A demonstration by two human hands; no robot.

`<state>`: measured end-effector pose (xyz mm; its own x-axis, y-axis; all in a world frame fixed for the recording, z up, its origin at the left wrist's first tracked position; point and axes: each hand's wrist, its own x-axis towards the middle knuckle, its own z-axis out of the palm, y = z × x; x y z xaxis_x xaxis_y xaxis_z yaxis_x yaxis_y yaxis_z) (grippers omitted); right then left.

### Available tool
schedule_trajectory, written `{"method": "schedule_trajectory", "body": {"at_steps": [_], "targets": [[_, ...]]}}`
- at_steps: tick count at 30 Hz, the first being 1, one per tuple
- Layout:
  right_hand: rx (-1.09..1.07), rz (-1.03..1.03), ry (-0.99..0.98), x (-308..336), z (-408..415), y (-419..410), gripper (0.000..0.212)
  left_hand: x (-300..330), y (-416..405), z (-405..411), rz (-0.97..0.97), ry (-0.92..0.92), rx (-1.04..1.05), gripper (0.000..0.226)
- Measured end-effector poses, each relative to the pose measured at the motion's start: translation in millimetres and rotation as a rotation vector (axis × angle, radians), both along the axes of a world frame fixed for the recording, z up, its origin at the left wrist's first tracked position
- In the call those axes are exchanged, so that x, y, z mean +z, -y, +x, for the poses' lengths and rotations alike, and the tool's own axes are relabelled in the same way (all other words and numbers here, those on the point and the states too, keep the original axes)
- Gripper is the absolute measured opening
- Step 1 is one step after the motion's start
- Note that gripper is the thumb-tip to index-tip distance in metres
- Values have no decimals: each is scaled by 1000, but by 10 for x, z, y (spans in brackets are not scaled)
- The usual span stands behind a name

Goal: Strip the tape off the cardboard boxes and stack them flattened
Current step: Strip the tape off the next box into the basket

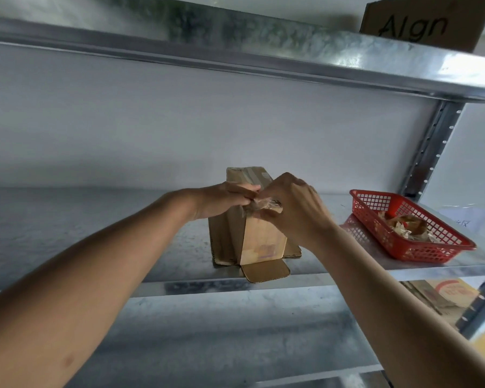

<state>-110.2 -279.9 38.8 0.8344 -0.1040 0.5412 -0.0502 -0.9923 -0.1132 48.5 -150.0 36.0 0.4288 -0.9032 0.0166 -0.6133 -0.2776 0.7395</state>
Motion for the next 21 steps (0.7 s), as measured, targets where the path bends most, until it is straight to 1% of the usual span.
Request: {"method": "schedule_trajectory", "body": {"at_steps": [3,5,6,8,11,12,13,16,19,21], "targets": [[-22,3,43,2,36,-80,29,35,-9,-22,-9,-8,-26,51],[-29,-36,39,13,61,-134,19,79,6,-36,7,-23,-73,55],[-30,-70,33,15,71,-162,17,92,18,-26,20,-21,-96,52],[-24,-130,29,6,71,-200,17,97,27,-3,39,-12,-115,47],[-55,-218,68,-44,10,-223,17,60,8,27,37,-30,-85,64],[-52,-230,110,-82,-16,-240,18,40,5,43,30,-30,-79,61],[-31,-220,163,-131,-39,-261,21,19,2,60,28,-15,-83,55],[33,-205,297,-267,-51,-352,25,1,-29,96,49,79,-90,52],[14,-137,348,-359,-60,-404,18,7,-45,111,63,108,-89,47],[-6,-62,375,-416,-83,-403,12,17,-61,91,90,161,-103,44]]}}
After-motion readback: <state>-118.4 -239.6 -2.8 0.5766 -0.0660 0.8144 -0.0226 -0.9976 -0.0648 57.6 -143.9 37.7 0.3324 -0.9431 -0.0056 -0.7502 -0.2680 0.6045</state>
